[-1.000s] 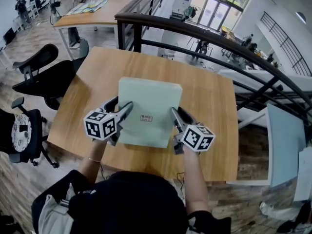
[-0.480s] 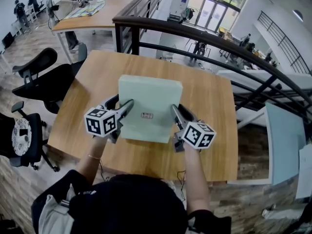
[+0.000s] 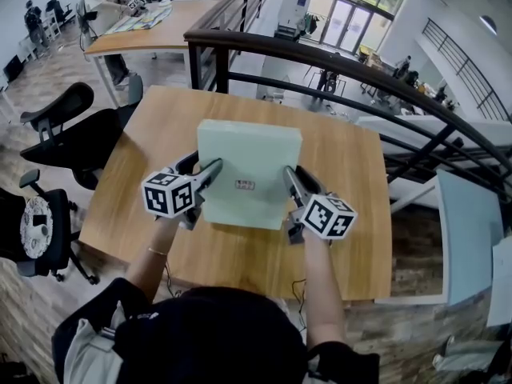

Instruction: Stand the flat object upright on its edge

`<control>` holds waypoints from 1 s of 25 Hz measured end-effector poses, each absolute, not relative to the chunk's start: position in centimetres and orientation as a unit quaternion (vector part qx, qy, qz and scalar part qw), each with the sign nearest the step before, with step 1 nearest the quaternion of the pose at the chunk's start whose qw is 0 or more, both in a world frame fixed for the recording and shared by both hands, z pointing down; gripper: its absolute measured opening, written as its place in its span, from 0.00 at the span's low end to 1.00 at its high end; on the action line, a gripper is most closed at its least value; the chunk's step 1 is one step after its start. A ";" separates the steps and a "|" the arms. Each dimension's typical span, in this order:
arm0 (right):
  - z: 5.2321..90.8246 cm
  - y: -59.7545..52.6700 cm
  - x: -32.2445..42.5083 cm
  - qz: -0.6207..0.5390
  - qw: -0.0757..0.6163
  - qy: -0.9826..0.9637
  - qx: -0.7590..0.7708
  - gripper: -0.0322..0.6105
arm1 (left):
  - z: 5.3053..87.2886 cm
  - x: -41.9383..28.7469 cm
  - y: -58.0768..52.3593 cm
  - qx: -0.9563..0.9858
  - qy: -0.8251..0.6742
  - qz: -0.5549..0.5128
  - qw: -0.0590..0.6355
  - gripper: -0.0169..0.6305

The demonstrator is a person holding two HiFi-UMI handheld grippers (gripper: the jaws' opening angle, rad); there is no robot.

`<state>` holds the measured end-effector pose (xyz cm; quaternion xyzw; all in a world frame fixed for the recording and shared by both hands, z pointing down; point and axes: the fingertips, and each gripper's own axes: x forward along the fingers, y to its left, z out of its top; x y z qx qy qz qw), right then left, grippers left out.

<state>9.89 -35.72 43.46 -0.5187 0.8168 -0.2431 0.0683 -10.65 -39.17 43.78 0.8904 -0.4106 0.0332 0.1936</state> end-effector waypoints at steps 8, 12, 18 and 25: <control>43.4 -36.8 10.7 -0.233 0.074 0.812 -0.531 0.27 | 43.6 -10.0 -40.4 0.894 -0.409 0.028 0.182 0.47; 43.7 -36.8 10.9 -0.233 0.079 0.810 -0.532 0.27 | 43.5 -9.8 -40.4 0.898 -0.408 0.035 0.162 0.47; 44.1 -36.5 10.7 -0.233 0.089 0.809 -0.533 0.27 | 43.5 -10.0 -40.1 0.902 -0.404 0.032 0.149 0.46; 44.4 -35.1 10.6 -0.231 0.106 0.809 -0.531 0.27 | 43.4 -9.9 -38.9 0.904 -0.405 0.035 0.133 0.45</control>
